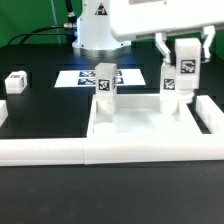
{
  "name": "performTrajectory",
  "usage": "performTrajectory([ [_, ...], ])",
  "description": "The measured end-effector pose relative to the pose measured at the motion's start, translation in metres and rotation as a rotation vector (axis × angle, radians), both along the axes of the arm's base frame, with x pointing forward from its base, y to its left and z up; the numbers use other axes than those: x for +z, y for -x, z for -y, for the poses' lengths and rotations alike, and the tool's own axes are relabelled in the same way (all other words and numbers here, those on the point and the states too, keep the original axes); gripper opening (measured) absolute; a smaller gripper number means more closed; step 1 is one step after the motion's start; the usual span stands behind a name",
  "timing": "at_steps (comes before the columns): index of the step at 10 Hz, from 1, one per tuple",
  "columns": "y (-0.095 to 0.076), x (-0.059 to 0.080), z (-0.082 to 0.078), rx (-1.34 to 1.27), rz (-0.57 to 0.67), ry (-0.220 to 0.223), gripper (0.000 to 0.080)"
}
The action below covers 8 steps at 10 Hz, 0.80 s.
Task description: Assemble square table
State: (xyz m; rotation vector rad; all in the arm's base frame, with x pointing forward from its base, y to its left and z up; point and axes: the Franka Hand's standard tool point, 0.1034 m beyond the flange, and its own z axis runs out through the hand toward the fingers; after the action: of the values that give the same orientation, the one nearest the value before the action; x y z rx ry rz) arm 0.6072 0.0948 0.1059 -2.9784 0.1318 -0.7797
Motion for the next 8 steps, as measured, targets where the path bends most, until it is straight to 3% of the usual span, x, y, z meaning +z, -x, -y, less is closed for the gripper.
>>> performTrajectory([
  [2,-0.0051,0.0010,0.0061,0.014,0.004,0.023,0.0290],
  [6,-0.0052,0.0002,0.0025,0.039,0.005,0.037,0.0290],
  [8,-0.0070,-0.0082,0.0079,0.052,0.018,0.054,0.0290],
])
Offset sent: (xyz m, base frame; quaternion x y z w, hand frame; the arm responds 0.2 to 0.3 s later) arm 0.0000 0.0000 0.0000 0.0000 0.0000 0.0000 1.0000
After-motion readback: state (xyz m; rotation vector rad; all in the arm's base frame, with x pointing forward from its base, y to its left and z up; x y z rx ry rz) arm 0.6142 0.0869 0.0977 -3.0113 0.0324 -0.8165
